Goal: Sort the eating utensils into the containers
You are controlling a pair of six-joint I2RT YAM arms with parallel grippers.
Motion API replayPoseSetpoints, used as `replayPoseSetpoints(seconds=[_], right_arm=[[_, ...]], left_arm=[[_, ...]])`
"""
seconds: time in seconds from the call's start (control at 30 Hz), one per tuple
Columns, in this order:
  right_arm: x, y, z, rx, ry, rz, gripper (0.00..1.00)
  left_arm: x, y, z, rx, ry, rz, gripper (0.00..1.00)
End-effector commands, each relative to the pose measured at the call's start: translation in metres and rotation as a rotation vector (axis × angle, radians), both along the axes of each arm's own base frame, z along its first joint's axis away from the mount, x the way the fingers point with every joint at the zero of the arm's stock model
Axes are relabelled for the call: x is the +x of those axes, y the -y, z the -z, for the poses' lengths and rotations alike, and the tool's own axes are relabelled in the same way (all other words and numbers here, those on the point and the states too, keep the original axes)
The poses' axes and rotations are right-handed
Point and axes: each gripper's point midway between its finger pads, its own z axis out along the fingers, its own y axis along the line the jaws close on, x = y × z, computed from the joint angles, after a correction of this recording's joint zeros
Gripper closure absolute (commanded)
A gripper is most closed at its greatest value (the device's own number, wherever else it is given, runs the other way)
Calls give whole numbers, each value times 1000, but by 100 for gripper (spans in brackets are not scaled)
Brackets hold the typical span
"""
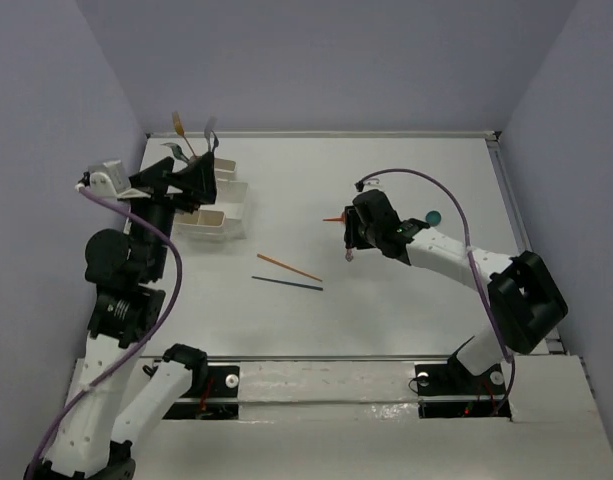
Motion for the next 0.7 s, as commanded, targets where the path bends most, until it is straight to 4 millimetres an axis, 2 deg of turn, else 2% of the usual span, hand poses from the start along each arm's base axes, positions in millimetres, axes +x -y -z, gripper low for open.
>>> replayPoseSetpoints(seconds=[0.0, 0.07, 0.1, 0.13, 0.2, 0.47, 0.67], right_arm=[[21, 0, 0, -50, 4, 20, 52], [29, 1, 9, -70, -18, 26, 52], [36, 0, 7, -65, -14, 35, 52], [37, -1, 16, -82, -33, 32, 52], [45, 0, 16, -84, -34, 41, 52], [64, 2, 39, -147, -90, 70, 53], [72, 1, 56, -170, -128, 76, 58]], left_arm=[[-31, -1, 42, 71, -92, 41, 1], [-44, -7, 58, 93, -128, 31, 1], [-46, -9, 63, 99, -135, 23, 1], [-53, -12, 61, 105, -118, 17, 1], [-58, -15, 65, 109, -109, 12, 1], [-54, -5, 72, 109, -68, 54, 1], [-56, -13, 85, 85, -48, 7, 1]])
